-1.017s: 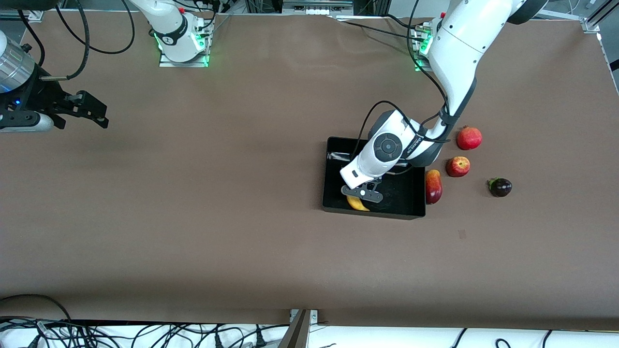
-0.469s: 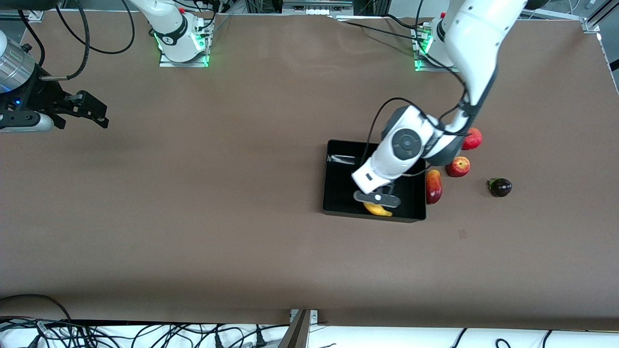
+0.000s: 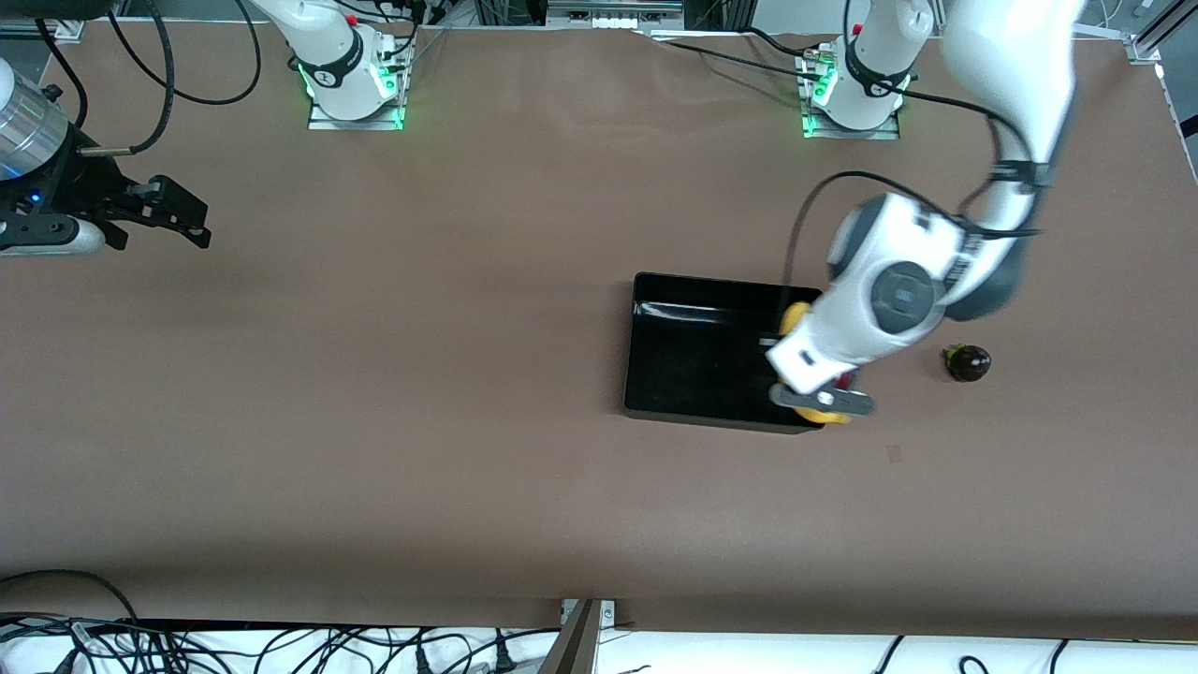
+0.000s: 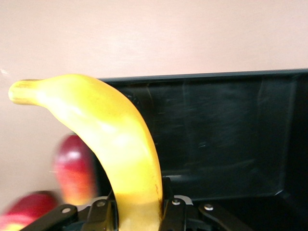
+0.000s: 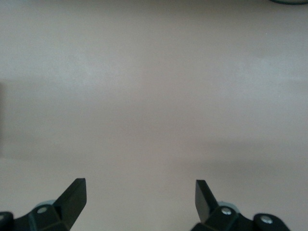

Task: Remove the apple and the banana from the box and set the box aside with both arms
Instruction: 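Lift the banana out of the tray and lower it beside the fruits, then open the left gripper and raise it while the right gripper reaches the tray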

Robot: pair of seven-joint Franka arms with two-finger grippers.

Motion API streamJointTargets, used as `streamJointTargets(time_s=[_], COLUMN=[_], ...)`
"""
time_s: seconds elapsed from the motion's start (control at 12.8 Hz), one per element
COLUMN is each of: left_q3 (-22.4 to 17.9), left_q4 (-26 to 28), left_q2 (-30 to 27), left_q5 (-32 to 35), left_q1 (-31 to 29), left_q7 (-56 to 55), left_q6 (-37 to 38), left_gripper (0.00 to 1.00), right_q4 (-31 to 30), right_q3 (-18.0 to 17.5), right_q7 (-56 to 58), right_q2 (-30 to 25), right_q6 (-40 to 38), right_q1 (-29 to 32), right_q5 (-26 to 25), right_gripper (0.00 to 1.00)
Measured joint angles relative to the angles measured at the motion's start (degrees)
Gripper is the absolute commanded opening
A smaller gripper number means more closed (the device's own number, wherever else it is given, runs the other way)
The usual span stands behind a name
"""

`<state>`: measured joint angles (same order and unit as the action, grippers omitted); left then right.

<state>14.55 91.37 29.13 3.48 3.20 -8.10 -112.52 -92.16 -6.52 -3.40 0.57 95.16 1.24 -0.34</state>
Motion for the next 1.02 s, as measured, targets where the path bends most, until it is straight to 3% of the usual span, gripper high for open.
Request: streamJointTargets(time_s=[0.31,0.55,0.63,0.7,0.78,0.86,1.02], left_q3=[-0.6,-0.5,-0.4,-0.3,-0.4,-0.4,-0.3], left_q4=[0.2,0.7,0.9,1.3,1.8,2.1,2.2], left_q2=[2.9,8.2,9.6,10.6,11.3,11.8,12.3], left_q5=[1.3,1.3,1.4,1.4,1.5,1.5,1.6], left_q1=[-13.5,-16.7,-16.6,-16.6,-16.9,-17.2,-17.7], left_q7=[29.6,37.1,37.2,37.3,37.5,37.7,37.9], left_q6=[-0.5,-6.9,-8.9,-11.2,-13.2,-14.6,-15.5], left_gripper=[0.03,0.06,0.15,0.31,0.94,1.0,1.0], right_q4=[0.0,0.0,-0.1,-0.2,-0.2,-0.2,-0.3], right_q3=[-0.4,-0.5,-0.6,-0.6,-0.7,-0.8,-0.9], right_q7=[0.0,0.2,1.0,1.9,2.2,2.2,1.7], right_q2=[0.0,0.1,0.4,0.9,1.5,2.0,3.2], right_q6=[1.6,1.5,0.7,-1.4,-3.4,-4.3,-4.2], right_q1=[-0.3,-0.7,-1.1,-1.9,-3.0,-4.2,-6.7], right_q5=[0.5,0.5,0.6,0.6,0.6,0.8,4.4], right_gripper=[1.0,1.0,1.0,1.0,1.0,1.0,1.0])
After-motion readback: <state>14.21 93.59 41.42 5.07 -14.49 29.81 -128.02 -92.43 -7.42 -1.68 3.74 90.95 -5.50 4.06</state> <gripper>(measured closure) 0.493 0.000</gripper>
